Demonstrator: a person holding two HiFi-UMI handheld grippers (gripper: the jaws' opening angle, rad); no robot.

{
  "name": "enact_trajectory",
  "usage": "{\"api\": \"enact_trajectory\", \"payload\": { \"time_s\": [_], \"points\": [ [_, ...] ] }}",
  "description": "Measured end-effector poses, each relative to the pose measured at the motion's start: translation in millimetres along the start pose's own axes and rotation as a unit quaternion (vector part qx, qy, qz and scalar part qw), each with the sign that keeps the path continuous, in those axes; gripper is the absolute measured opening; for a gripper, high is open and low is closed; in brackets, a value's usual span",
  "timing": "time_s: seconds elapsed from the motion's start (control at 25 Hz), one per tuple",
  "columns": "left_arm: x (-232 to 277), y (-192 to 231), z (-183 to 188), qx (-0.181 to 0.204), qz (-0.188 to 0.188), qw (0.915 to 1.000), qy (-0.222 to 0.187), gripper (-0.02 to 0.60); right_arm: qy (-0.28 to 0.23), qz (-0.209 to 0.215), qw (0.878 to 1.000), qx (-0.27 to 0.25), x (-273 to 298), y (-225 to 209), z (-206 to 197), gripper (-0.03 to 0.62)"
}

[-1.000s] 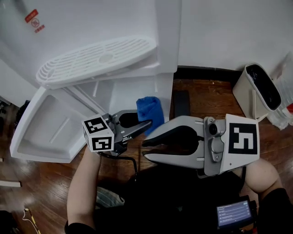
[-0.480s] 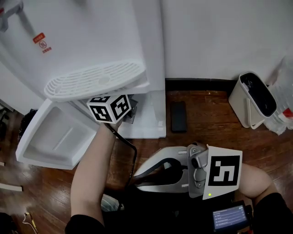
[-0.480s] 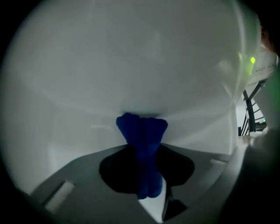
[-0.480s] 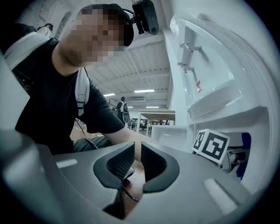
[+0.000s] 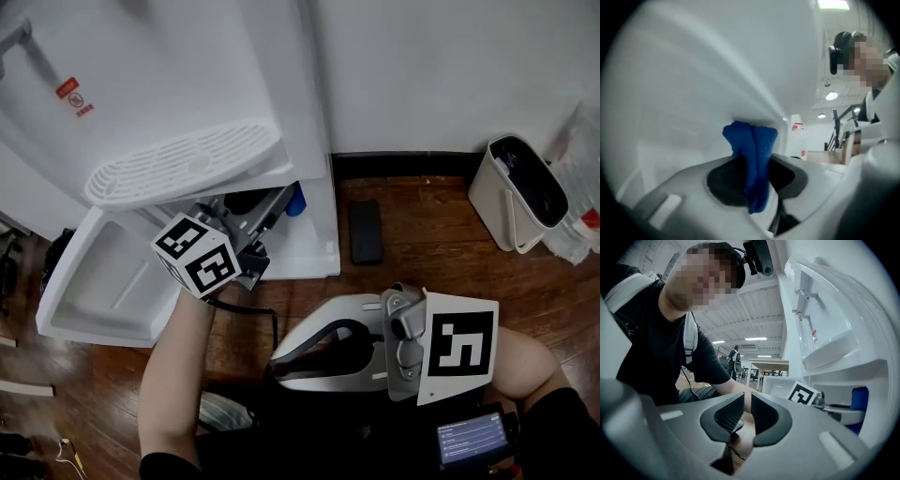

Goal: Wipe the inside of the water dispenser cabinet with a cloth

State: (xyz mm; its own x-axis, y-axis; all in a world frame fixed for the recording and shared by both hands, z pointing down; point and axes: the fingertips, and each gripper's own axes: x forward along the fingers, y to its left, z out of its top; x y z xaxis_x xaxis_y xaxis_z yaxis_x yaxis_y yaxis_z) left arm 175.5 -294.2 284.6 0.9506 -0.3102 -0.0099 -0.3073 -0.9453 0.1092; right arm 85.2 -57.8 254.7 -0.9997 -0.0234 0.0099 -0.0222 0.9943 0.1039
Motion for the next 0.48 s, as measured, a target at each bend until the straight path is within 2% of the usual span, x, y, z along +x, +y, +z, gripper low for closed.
{"api": "enact_trajectory", "payload": {
  "time_s": [0.12,0.24,0.28,0.32,0.36,0.4,0.44,0.48],
  "points": [
    [-20.7,-34.5,-2.0,-0.002,-0.05,0.9984,0.028,0.114,0.001,0.006,1.0,-0.003,3.1,2.1,-0.1,0.049],
    [-41.9,-50.5,-9.2,-0.023,-0.103,0.9929,0.055,0.114,-0.002,0.009,1.0,0.008,4.7,3.6,-0.1,0.049],
    [-45.9,-44.3,-15.5,-0.021,-0.095,0.9927,0.071,0.114,-0.004,0.008,1.0,0.013,4.6,3.5,0.7,0.049],
    [-47.5,-30.1,-26.0,-0.006,-0.065,0.9932,0.097,0.114,-0.006,0.008,1.0,0.016,4.6,3.3,1.5,0.049],
    [-47.5,-9.7,-41.5,0.026,-0.019,0.9905,0.134,0.114,-0.007,0.009,1.0,0.017,4.8,3.4,2.0,0.049],
    [-46.5,13.4,-60.7,0.076,0.034,0.9797,0.182,0.114,-0.006,0.01,1.0,0.016,5.3,3.7,2.2,0.049],
    [-44.5,35.4,-81.1,0.142,0.081,0.9574,0.238,0.114,-0.005,0.012,1.0,0.014,5.9,4.5,2.1,0.049],
    [-41.2,53.4,-100.5,0.215,0.113,0.9245,0.294,0.114,-0.002,0.014,1.0,0.012,6.5,5.5,1.5,0.049]
  ]
}}
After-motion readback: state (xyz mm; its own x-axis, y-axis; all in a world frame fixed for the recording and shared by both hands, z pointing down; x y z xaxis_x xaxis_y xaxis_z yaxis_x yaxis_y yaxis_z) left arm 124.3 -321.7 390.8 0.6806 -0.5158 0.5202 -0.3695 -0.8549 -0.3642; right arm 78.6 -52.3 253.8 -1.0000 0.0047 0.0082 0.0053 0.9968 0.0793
